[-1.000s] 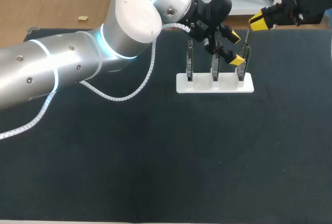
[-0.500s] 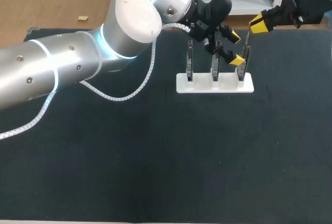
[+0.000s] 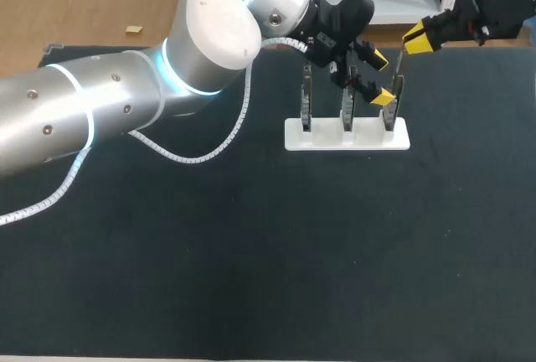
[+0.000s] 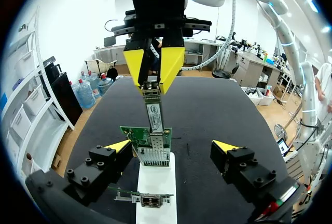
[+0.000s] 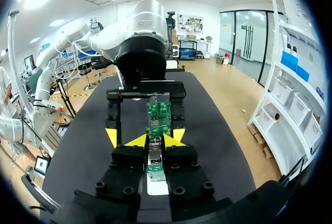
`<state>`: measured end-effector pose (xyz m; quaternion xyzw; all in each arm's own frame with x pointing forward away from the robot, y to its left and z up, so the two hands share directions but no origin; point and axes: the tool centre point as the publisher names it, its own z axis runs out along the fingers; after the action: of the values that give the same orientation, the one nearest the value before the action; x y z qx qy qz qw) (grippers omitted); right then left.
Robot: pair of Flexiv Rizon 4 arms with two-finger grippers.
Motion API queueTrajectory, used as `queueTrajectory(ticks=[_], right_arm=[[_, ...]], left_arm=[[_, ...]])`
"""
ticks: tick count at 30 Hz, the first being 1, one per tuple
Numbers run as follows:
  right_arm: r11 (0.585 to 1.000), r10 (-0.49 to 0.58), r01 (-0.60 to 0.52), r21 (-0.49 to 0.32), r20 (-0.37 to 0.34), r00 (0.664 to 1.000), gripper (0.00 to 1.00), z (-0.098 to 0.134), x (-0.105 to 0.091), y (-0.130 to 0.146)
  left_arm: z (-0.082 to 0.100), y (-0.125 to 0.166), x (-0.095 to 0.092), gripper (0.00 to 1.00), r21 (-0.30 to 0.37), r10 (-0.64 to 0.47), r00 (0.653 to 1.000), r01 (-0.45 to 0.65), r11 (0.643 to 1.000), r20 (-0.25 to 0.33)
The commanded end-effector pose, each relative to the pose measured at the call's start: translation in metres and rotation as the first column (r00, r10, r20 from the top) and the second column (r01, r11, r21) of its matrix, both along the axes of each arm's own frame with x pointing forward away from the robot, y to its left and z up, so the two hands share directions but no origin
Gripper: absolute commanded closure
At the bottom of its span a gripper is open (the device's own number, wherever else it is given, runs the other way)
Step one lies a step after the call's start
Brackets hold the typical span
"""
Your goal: Pick up the optical module with the left hand, and insert it into the network port with the right hand.
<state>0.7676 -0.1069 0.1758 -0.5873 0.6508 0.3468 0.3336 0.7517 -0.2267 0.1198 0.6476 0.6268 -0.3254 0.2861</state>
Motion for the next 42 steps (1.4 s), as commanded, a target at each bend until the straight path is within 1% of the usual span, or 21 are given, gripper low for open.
queueTrajectory(ticks=[1, 6, 9, 30, 42], right_arm=[[1.0, 0.0, 0.0, 0.002, 0.008, 1.0, 1.0, 0.001, 0.001, 0.001], [1.0, 0.003, -0.003, 0.003, 0.028, 1.0, 1.0, 0.007, 0.001, 0.002], [1.0, 0.003, -0.003, -0.011, 0.034, 0.999, 1.0, 0.005, 0.001, 0.001], [1.0, 0.012, -0.012, -0.019, 0.011, 1.0, 1.0, -0.003, -0.001, 0.002], [1.0, -0.005, 0.004, -0.017, -0.008, 1.0, 1.0, -0.009, -0.001, 0.002]], left_arm=[[0.001, -0.001, 0.002, 0.0, 0.006, -0.003, 1.0, 0.003, 1.0, -0.004], [0.001, -0.001, 0.002, 0.0, 0.006, -0.003, 1.0, 0.003, 1.0, -0.004], [0.001, -0.001, 0.002, 0.0, 0.006, -0.003, 1.0, 0.003, 1.0, -0.004], [0.001, -0.001, 0.002, 0.0, 0.006, -0.003, 1.0, 0.003, 1.0, -0.004], [0.001, -0.001, 0.002, 0.0, 0.006, -0.003, 1.0, 0.003, 1.0, -0.004]])
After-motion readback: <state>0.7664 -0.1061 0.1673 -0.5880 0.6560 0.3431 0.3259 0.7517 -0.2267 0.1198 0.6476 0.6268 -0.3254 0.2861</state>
